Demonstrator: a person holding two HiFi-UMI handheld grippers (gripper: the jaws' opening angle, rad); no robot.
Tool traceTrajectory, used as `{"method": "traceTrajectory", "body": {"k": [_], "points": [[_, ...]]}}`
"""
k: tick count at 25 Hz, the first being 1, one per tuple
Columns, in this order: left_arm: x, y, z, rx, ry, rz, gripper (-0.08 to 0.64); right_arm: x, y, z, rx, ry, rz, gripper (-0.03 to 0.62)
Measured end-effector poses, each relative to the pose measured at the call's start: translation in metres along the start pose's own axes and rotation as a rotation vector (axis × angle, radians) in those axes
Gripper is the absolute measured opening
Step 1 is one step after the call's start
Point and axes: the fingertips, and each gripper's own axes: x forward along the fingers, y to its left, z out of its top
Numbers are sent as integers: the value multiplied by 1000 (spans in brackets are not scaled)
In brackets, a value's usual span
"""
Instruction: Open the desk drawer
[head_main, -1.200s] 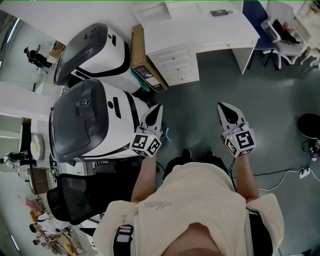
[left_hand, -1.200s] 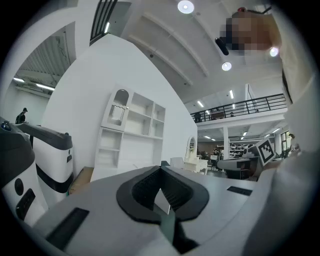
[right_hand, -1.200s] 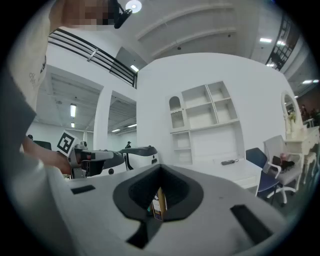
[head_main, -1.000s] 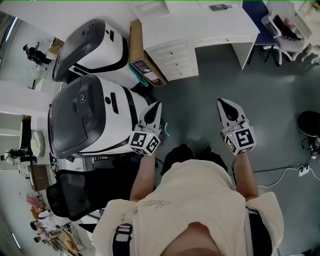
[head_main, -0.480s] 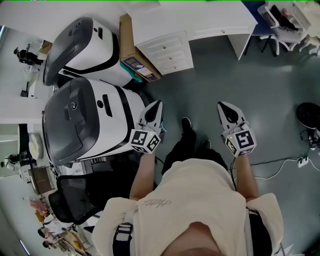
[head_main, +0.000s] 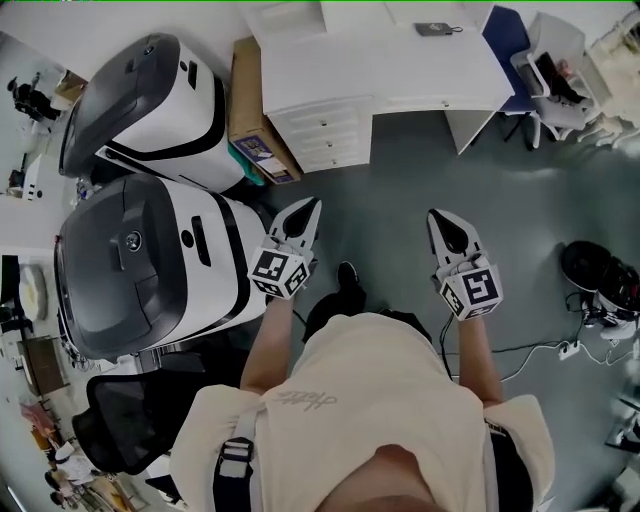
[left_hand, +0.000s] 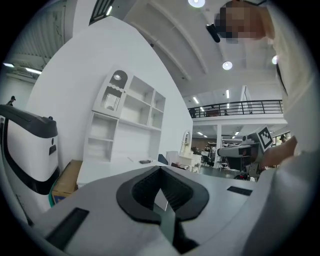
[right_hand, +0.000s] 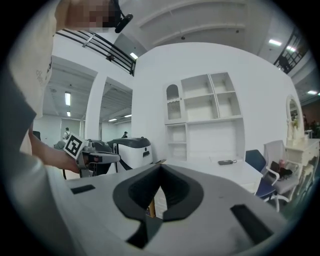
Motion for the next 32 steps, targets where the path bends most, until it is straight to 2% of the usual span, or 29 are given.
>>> {"method": "traceTrajectory", "body": {"k": [6,11,13,17,22,26,32], "points": [[26,48,5,-22,6,-76,0,59,3,24,-39,-8,-27,-5],[43,73,-2,-65,-18,-171,0,90,2,18,-44,14,-52,-3],[47,77,-2,-72,-25,-183,0,94,1,12,-36,40,-56,-3],[58,87,-8,-54,-3,-160,0,105,-8,8,-28,59,-57,-3],[85,79,-13,-63,23,-188,0,118,-33,-3,-4,57,-39,-3],[118,78,2,-10,35,-137,0,135,-80,0,31,12,-17,-3],[183,87,32,41,45,-58,0,183,-148,13,-4,-25,68,-3]]}}
